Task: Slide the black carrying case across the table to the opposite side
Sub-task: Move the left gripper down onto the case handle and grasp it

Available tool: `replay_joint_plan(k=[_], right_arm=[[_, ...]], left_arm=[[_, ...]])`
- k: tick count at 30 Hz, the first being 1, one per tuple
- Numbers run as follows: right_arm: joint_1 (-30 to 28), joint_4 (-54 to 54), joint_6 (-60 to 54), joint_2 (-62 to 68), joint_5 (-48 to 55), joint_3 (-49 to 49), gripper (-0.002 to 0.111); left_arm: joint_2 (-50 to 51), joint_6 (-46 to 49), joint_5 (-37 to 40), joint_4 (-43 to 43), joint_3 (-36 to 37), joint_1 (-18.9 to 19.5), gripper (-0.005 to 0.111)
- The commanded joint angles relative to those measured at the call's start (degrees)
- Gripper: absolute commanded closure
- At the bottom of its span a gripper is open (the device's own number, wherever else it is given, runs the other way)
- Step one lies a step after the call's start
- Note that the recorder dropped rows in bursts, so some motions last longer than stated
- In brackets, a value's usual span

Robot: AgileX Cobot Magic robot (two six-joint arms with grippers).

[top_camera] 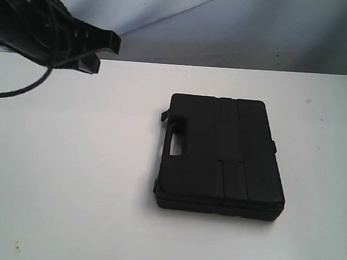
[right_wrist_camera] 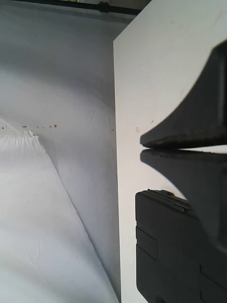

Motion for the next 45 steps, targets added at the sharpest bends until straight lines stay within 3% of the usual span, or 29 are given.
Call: replay_joint_plan(k=[1, 9, 13, 17, 22, 30, 35, 40, 45], right_arm=[[-0.3, 0.1, 0.2, -0.4, 0.0, 0.2, 0.108], [-0.3, 0.1, 0.1, -0.4, 0.0, 0.2, 0.108], [-0.3, 0.1, 0.1, -0.4, 0.0, 0.2, 0.108], [-0.3, 0.1, 0.2, -0.4, 0.0, 0.2, 0.108], [-0.3, 0.1, 0.2, -0.4, 0.0, 0.2, 0.108], [-0.3, 0.1, 0.2, -0.4, 0.0, 0.2, 0.108], [-0.3, 0.1, 0.2, -0.4, 0.0, 0.2, 0.108], [-0.3, 0.1, 0.2, -0.4, 0.0, 0.2, 0.108], [-0.3, 0.1, 0.2, -0.4, 0.0, 0.2, 0.108]], left_arm=[[6.9, -2.4, 2.7, -0.7, -3.0, -0.5, 0.107], [14.7, -4.9, 0.0, -0.8, -3.6, -2.1, 0.107], [18.3, -6.3, -0.8, -0.7, -4.7, -4.9, 0.107], [22.2, -7.1, -0.8, 1.8, -9.9, -9.2, 0.107], [27.0, -19.9, 2.5, 12.9, -17.6, -12.5, 0.107], [35.7, -22.9, 13.7, 13.3, -28.7, -13.4, 0.107], [39.5, -23.1, 15.4, 12.0, -33.9, -13.4, 0.107], [40.6, -20.8, 15.1, 10.9, -35.6, -13.4, 0.096], [40.6, -20.9, 15.8, 11.8, -35.6, -13.4, 0.068]])
